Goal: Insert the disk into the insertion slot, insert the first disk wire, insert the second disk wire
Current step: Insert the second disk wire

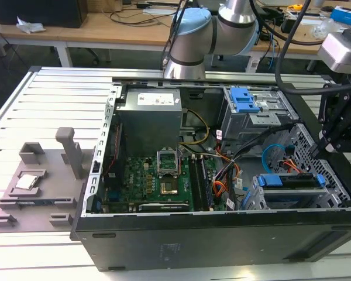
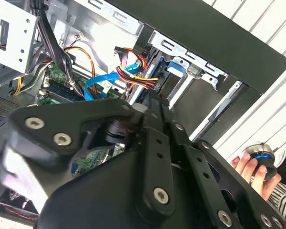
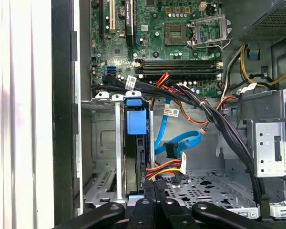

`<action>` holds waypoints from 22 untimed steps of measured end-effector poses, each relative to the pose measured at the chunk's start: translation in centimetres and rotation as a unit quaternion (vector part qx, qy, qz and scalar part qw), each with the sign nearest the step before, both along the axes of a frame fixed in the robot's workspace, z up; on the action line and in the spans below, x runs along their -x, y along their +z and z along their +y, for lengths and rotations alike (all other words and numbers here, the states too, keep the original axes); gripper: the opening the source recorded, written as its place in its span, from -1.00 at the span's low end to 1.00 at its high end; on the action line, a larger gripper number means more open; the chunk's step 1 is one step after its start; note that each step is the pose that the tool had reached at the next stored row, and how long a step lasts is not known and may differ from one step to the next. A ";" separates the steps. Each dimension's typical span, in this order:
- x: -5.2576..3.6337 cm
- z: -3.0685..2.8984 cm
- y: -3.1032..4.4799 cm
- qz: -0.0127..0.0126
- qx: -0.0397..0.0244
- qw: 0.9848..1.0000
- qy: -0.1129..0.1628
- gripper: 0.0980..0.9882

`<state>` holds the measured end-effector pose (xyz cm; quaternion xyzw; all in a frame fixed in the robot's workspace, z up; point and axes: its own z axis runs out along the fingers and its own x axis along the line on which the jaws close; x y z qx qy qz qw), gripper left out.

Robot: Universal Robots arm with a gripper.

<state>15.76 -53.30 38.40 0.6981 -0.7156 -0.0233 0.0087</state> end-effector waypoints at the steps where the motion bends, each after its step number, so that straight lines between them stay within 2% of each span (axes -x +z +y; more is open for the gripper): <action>1: 0.00 0.00 0.00 0.000 0.000 1.000 0.000 -0.69; 2: 0.00 0.00 0.00 0.000 0.000 1.000 0.000 -0.54; 4: 0.00 0.04 0.03 0.000 0.000 1.000 0.002 -0.54; 7: 0.00 0.33 0.01 0.000 0.000 1.000 0.019 -0.54; 8: 0.01 0.49 0.00 0.000 0.000 1.000 0.023 -0.54; 10: 0.07 1.20 0.00 0.000 0.000 1.000 0.025 -0.54; 11: 0.38 1.96 0.00 0.000 0.000 1.000 0.026 -0.54; 14: 3.18 2.13 -0.28 0.000 0.000 1.000 0.028 -0.54; 15: 3.54 2.13 -0.45 0.000 0.000 1.000 0.029 -0.54; 19: 4.10 2.14 -0.96 0.000 0.000 1.000 0.031 -0.54; 22: 4.11 2.13 -1.00 0.000 0.001 0.999 0.033 -0.54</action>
